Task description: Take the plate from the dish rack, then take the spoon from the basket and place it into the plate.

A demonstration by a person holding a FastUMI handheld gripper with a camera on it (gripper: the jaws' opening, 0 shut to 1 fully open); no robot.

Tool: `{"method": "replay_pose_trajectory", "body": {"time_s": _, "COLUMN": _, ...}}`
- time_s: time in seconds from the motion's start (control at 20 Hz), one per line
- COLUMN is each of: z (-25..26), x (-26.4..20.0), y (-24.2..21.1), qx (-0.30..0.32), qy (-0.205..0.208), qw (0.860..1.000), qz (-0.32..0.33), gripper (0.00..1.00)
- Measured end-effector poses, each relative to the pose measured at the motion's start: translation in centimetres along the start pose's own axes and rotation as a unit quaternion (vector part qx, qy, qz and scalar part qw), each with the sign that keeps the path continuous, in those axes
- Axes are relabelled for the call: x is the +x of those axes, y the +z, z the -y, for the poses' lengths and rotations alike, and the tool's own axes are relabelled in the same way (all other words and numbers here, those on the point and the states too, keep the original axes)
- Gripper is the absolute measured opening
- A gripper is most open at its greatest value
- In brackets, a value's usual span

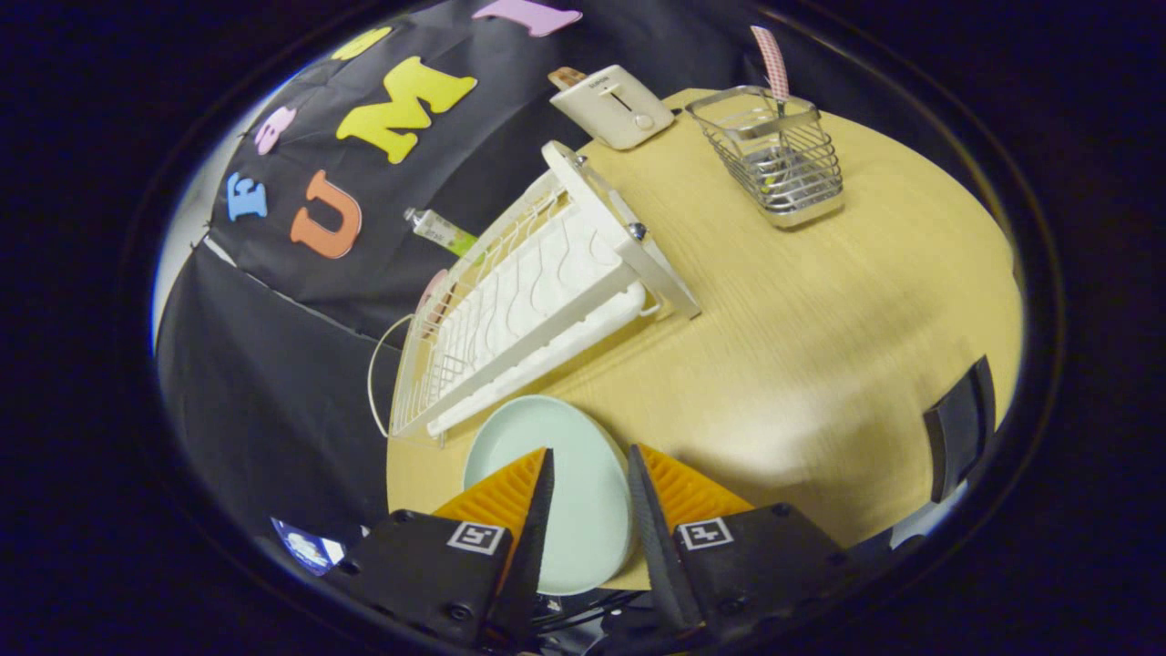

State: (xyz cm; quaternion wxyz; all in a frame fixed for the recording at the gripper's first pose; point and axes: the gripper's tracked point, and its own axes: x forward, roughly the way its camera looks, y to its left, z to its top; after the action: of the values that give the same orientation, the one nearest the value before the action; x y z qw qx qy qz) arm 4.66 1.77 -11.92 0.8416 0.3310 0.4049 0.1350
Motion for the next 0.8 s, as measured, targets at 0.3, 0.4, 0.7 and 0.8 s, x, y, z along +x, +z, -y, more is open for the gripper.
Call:
{"method": "replay_pose_trajectory", "body": {"time_s": 0.3, "z": 1.6, "x": -7.7, "y": 6.0, "qx": -0.145, "qy": -0.063, "qw": 0.974, "qz": 0.164, "gripper": 0.68}}
{"method": "replay_pose_trajectory", "body": {"time_s": 0.4, "z": 2.4, "x": -10.8, "y": 8.0, "qx": -0.184, "qy": -0.088, "qw": 0.953, "qz": 0.224, "gripper": 0.72}}
{"method": "replay_pose_trajectory", "body": {"time_s": 0.7, "z": 7.3, "x": -13.7, "y": 13.3, "qx": -0.247, "qy": -0.125, "qw": 0.896, "qz": 0.346, "gripper": 0.91}}
{"method": "replay_pose_trajectory", "body": {"time_s": 0.8, "z": 8.5, "x": -13.2, "y": 14.3, "qx": -0.26, "qy": -0.127, "qw": 0.886, "qz": 0.363, "gripper": 0.91}}
